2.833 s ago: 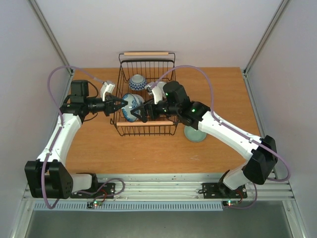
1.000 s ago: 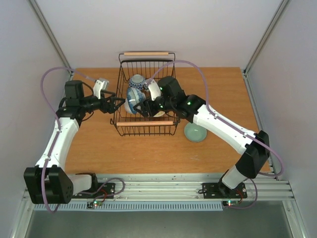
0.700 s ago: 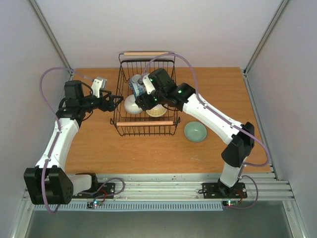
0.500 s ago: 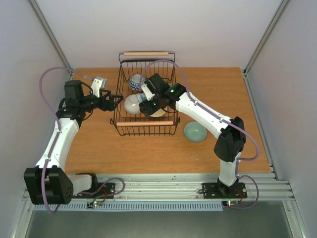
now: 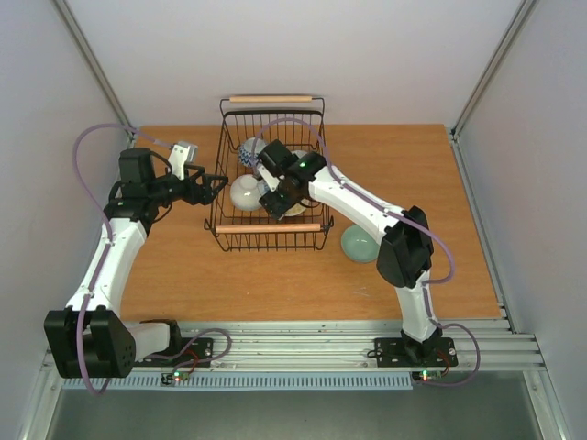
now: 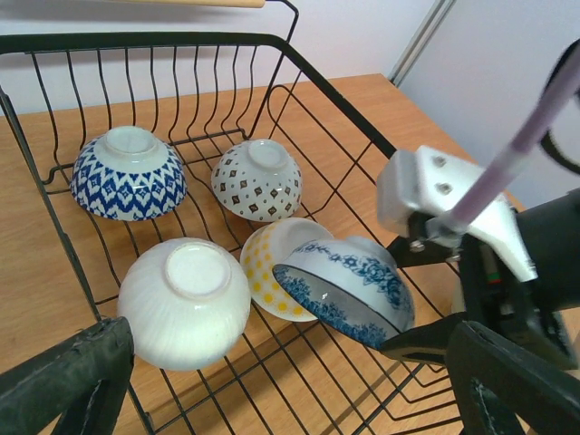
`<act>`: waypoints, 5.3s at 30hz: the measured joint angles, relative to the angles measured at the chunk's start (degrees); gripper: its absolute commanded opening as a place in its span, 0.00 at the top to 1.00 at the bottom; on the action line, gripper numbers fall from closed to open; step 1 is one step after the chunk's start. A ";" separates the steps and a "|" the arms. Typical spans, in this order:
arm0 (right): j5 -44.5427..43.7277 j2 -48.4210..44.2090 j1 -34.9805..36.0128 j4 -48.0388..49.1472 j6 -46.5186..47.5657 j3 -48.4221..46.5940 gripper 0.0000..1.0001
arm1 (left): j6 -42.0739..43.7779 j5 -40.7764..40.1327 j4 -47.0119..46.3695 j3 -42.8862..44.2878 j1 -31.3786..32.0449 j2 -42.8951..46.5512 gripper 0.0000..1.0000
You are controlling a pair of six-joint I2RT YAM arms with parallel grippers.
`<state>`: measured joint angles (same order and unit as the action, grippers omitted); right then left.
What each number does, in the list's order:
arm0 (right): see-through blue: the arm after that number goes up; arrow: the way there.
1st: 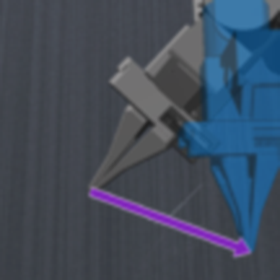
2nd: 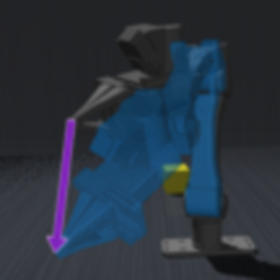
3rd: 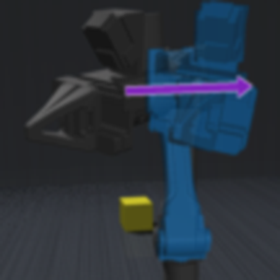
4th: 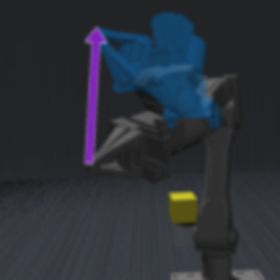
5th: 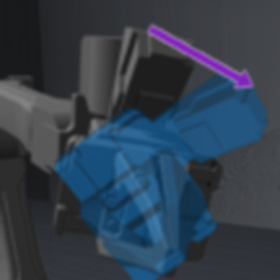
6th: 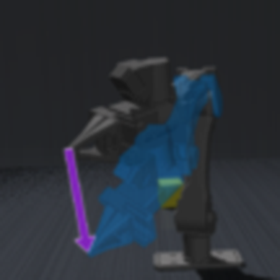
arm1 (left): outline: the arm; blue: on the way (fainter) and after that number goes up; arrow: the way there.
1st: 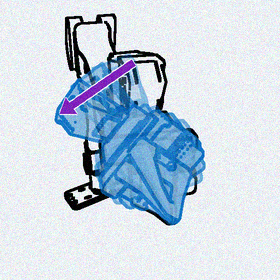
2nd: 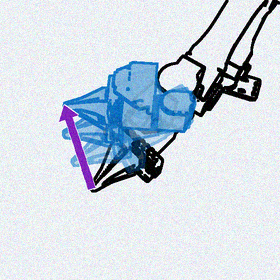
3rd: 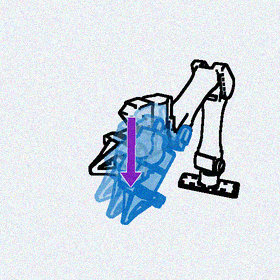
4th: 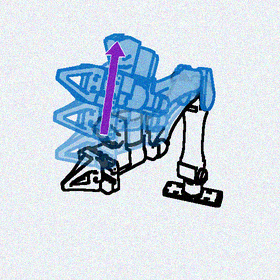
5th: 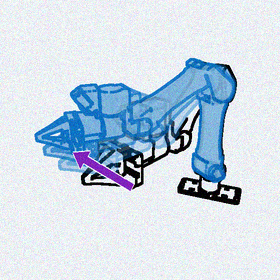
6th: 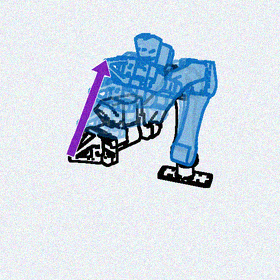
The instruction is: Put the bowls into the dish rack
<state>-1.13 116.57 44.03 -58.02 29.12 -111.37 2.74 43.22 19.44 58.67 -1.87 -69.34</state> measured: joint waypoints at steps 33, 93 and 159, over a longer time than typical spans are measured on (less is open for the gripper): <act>-20.59 8.85 0.74 -8.37 2.69 -4.96 0.99 | -0.85 0.02 -0.31 -0.31 -0.37 -0.02 0.02; -20.00 13.57 5.22 -15.63 5.68 -8.41 0.01 | -1.29 0.61 -0.83 -0.33 -1.40 -0.02 0.01; -16.31 -46.36 -18.38 13.16 -36.92 62.12 0.46 | -1.31 1.62 -0.85 -0.42 -1.66 -0.02 0.01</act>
<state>-17.43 70.22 25.65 -44.86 -7.79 -49.25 1.43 44.84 18.59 58.26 -3.53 -69.36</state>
